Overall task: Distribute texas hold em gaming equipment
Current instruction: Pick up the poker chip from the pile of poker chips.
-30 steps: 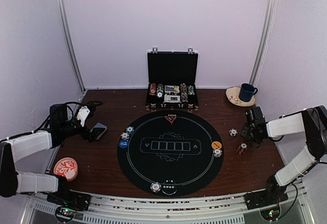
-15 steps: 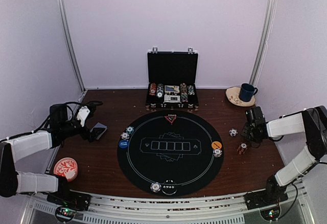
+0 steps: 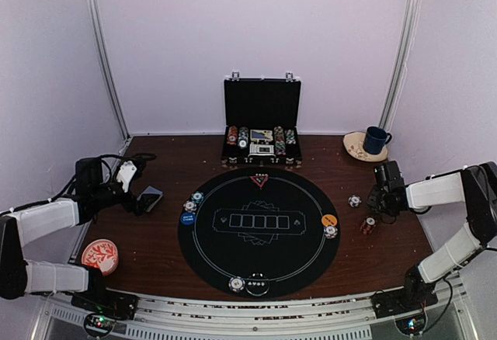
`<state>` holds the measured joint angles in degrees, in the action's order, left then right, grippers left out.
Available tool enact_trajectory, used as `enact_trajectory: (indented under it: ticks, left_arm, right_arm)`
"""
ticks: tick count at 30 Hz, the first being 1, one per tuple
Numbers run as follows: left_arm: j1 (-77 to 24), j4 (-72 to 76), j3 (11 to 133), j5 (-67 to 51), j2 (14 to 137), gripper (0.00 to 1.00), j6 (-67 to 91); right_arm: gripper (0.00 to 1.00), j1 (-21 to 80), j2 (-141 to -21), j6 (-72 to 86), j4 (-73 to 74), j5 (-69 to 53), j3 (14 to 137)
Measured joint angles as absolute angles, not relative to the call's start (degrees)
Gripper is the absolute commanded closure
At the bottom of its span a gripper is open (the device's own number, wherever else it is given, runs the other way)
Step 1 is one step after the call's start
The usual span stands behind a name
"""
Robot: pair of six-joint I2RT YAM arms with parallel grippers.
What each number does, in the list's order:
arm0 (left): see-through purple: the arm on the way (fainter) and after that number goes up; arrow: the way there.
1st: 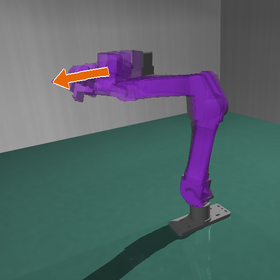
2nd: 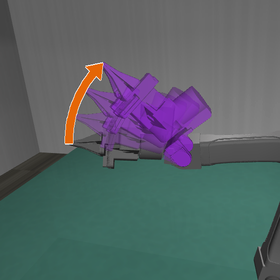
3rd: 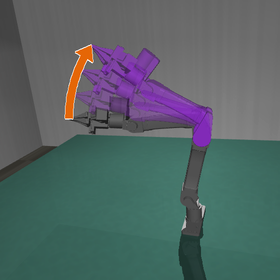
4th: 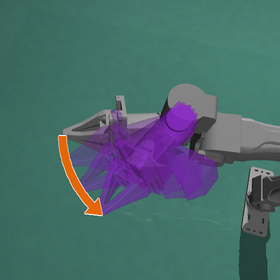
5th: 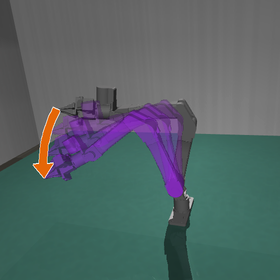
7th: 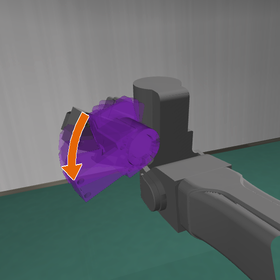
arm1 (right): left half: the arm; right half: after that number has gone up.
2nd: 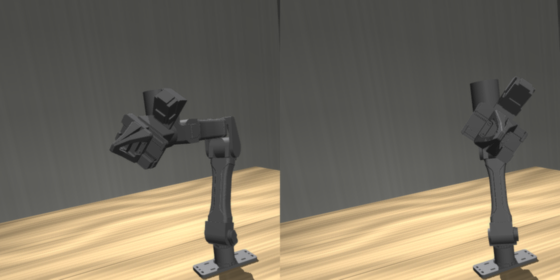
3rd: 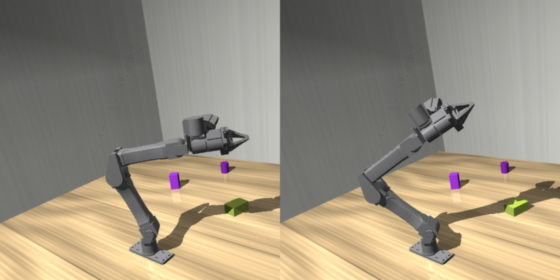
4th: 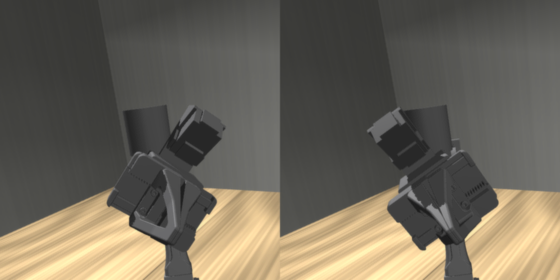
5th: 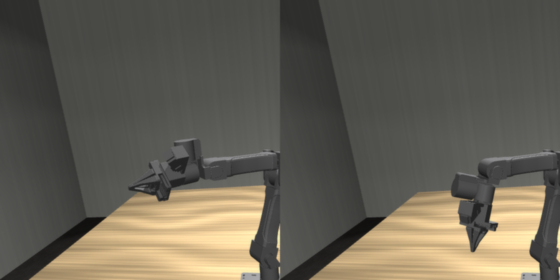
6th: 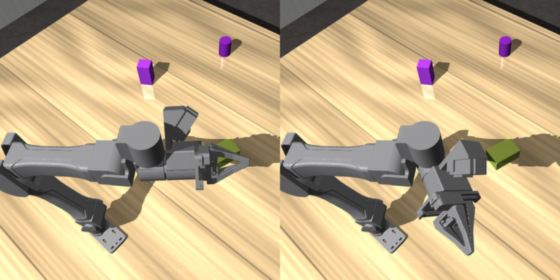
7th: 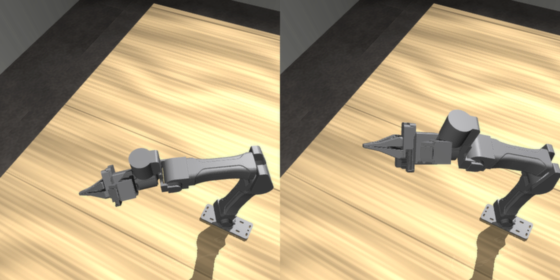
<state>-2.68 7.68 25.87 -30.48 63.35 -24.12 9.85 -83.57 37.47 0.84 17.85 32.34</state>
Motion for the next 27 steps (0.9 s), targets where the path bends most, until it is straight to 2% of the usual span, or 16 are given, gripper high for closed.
enact_trajectory:
  ticks: [3,20,27]
  left_arm:
    - [-2.7,7.7,25.9,-30.5,63.4,0.02,-24.1]
    - [-2.7,7.7,25.9,-30.5,63.4,0.02,-24.1]
    - [-2.7,7.7,25.9,-30.5,63.5,0.02,-24.1]
  right_arm:
    - [0.64,9.8,-83.5,37.5,0.8,17.9,32.3]
    - [0.64,10.6,-80.3,37.2,1.8,19.1,32.3]
    - [0.64,18.7,-75.3,35.7,4.5,21.4,33.6]
